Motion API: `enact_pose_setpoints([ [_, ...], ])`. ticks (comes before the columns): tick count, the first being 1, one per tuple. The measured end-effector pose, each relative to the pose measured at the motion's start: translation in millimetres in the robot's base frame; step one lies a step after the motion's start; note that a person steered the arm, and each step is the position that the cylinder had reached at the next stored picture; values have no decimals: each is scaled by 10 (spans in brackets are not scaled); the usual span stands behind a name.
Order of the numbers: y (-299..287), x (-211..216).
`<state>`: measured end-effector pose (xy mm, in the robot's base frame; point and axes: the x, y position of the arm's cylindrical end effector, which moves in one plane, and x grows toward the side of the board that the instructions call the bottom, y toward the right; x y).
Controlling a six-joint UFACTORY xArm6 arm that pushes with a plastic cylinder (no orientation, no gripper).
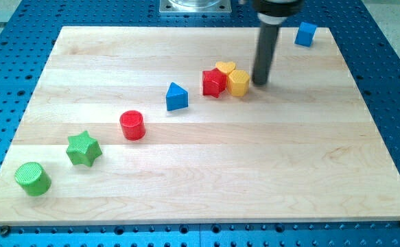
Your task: Drag the red circle into the red star
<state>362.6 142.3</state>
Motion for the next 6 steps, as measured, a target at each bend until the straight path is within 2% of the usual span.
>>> enact_pose_setpoints([
  [1, -151, 594],
  [2, -1128, 1281],
  [3, -2008, 1497],
  [4, -2592, 1490],
  [6, -2795, 1253],
])
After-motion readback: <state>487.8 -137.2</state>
